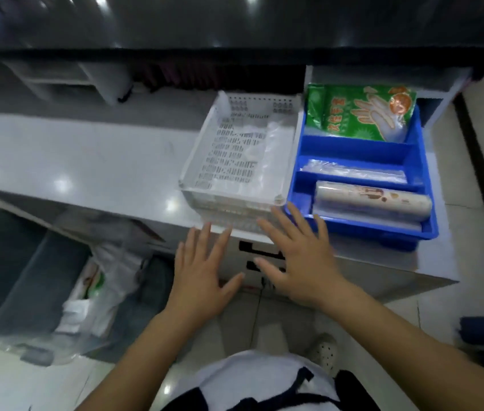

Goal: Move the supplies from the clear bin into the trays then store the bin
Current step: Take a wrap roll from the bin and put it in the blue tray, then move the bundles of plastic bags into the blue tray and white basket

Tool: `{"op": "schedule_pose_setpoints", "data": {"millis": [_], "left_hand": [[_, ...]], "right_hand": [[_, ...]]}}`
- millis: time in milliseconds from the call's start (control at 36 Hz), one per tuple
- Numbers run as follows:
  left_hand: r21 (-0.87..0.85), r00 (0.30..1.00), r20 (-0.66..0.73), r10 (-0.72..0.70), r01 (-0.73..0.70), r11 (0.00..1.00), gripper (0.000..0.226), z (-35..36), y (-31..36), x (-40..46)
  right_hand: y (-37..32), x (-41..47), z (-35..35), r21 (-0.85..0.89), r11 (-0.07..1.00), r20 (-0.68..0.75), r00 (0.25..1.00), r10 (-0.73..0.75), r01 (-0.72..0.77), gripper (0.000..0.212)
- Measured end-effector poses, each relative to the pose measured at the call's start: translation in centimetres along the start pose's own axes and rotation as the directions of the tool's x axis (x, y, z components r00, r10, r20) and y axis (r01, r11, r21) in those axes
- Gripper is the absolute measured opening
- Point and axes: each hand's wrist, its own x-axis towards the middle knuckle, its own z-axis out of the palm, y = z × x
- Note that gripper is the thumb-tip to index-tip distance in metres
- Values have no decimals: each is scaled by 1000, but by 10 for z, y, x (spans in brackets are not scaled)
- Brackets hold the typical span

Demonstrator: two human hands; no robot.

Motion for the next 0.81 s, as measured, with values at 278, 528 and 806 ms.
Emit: {"op": "schedule_pose_setpoints", "data": {"millis": [278,528,806], "left_hand": [[-152,935,15,-355,353,923,87,27,-164,-135],[-326,746,76,-661,645,691,88,35,-242,-208],[-381,532,234,-814,820,426,89,49,-316,-222]], "right_hand": [[-153,3,137,0,998,318,946,-64,68,80],[-244,28,179,-23,967,486,848,-210,253,78],[-305,132,242,-42,927,633,728,-264,372,73]]}}
